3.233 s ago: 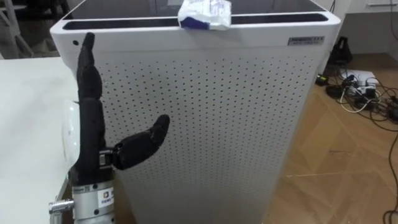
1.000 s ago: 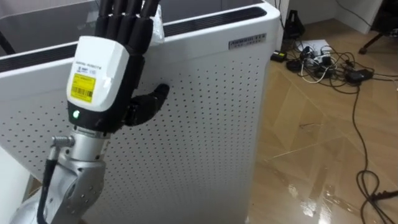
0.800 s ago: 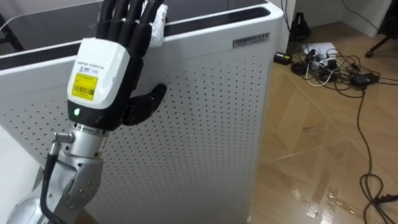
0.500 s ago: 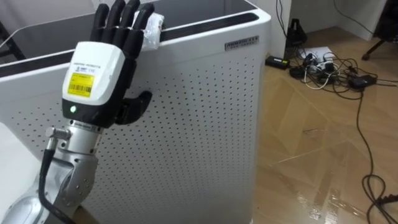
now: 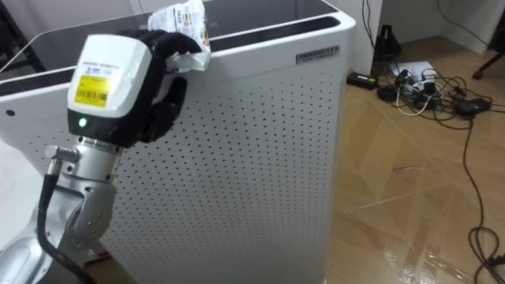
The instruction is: Pick garbage
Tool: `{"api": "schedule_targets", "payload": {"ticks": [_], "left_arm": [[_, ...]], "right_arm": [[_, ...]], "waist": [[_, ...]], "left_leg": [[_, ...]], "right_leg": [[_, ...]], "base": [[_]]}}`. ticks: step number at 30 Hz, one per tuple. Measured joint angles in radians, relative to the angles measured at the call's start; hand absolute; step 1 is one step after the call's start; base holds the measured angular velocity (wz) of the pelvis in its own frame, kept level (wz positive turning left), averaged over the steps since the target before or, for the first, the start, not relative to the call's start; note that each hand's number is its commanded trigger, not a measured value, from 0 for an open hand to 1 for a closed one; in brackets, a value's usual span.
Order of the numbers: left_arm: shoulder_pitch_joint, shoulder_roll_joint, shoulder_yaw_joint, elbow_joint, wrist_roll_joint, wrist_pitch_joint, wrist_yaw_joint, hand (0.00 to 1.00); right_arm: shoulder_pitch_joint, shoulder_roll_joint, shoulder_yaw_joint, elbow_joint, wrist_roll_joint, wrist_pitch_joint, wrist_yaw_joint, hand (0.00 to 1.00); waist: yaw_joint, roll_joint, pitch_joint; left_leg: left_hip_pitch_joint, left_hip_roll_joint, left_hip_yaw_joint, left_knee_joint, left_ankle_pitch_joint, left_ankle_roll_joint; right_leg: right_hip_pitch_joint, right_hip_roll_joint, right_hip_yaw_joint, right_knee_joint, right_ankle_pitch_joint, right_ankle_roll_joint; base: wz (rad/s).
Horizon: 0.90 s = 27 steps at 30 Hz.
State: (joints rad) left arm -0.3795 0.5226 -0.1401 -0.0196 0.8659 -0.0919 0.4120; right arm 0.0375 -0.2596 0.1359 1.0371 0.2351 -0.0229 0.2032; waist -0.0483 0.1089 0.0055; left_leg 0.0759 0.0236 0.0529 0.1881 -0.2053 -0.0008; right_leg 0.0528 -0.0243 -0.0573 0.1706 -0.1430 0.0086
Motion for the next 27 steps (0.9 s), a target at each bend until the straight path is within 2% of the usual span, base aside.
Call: {"api": "schedule_targets", "payload": {"ticks": [18,21,24,27], "left_arm": [[-0.004,0.000,0.000,-0.022,-0.021,0.028,-0.002,1.00],[-0.004,-0.007,0.000,-0.049,-0.102,0.024,-0.001,1.00],[-0.003,-0.036,0.002,-0.105,-0.224,0.016,-0.020,1.00],[0.004,-0.072,0.002,-0.269,-0.331,0.011,-0.067,1.00]], "right_arm": [[-0.001,0.000,0.001,-0.001,0.003,0.004,-0.005,1.00],[-0.005,-0.001,0.012,-0.002,0.005,0.004,-0.018,1.00],[-0.013,0.000,0.018,0.002,0.009,-0.002,-0.019,1.00],[-0.016,0.005,0.029,0.020,0.018,-0.007,-0.019,1.00]], "waist": [[-0.001,0.000,0.0018],[0.002,-0.003,0.0035],[0.008,-0.006,0.0040],[0.017,-0.018,0.0069]], "left_leg": [[0.000,-0.001,0.001,-0.002,0.000,0.001],[-0.005,-0.002,-0.001,-0.002,0.000,0.001],[-0.011,-0.004,-0.006,-0.001,0.000,0.001],[-0.014,-0.004,-0.008,-0.001,0.000,0.001]], "right_leg": [[0.002,-0.001,0.001,-0.002,-0.002,0.003],[-0.002,-0.002,0.000,-0.002,-0.003,0.003],[-0.003,-0.006,-0.012,-0.005,-0.003,0.005],[-0.002,-0.007,-0.028,-0.007,-0.005,0.006]], "base": [[0.00],[0.01],[0.09],[0.09]]}}
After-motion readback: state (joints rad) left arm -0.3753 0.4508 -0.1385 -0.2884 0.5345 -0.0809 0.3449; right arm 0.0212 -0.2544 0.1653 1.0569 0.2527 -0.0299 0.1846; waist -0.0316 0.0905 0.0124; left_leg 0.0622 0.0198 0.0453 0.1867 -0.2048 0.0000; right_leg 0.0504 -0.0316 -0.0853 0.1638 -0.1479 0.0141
